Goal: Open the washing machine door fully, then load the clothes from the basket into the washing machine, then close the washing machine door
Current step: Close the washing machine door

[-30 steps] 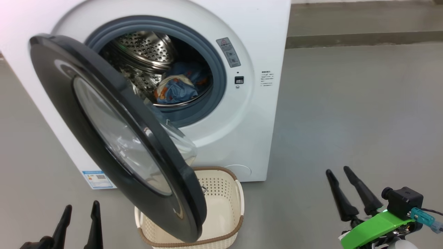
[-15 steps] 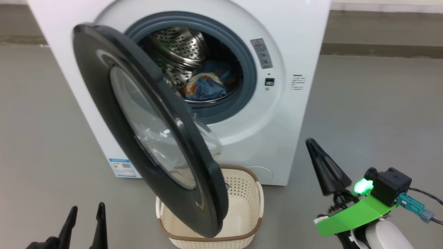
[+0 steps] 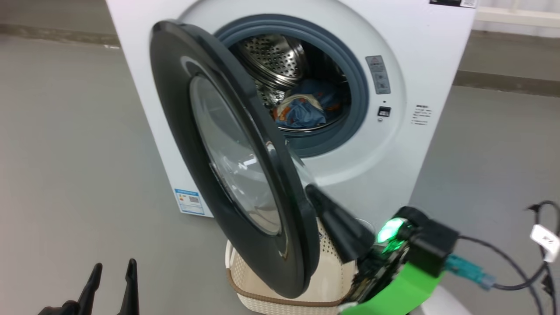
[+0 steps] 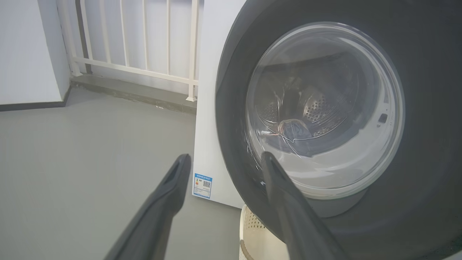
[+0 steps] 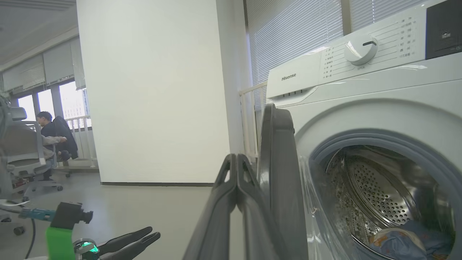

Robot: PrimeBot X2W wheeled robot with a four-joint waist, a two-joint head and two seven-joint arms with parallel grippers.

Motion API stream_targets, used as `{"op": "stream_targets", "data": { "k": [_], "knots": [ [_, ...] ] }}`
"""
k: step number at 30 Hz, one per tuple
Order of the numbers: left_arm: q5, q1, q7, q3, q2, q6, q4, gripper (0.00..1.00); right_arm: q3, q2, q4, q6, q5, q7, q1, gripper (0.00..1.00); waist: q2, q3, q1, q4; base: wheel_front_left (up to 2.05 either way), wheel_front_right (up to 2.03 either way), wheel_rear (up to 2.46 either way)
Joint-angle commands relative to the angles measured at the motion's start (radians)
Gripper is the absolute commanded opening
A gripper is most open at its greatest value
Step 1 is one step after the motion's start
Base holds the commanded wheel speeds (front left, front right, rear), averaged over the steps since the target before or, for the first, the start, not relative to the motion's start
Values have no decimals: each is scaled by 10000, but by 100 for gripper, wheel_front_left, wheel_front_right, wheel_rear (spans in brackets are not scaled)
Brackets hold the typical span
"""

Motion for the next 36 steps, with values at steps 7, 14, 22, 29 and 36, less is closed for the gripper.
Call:
{"op": "stream_targets", "data": {
  "k": [7, 14, 22, 29, 36],
  "knots": [
    [-64, -318, -64, 348, 168, -23, -223, 100, 1365, 72, 368, 98, 231, -48, -350, 0, 0, -33, 0, 398, 0, 0, 0],
    [-68, -351, -65, 360, 129, -23, -234, 100, 2207, -111, 1723, 98, 460, -48, -556, 0, 0, -7, 0, 553, 0, 0, 0],
    [-93, -353, -65, 347, 116, -23, -249, 100, 2727, -131, 3168, 98, 695, -48, -946, 0, 0, 50, 0, 687, 0, 0, 0],
    [-173, -402, -65, 384, 35, -23, -268, 100, 2808, -166, 4152, 98, 993, -48, -1155, 0, 0, 69, 0, 915, 0, 0, 0],
    [-193, -376, -65, 381, 39, -23, -319, 100, 2624, -428, 4682, 98, 1060, -48, -1279, 0, 0, 122, 0, 1082, 0, 0, 0]
  ]
}}
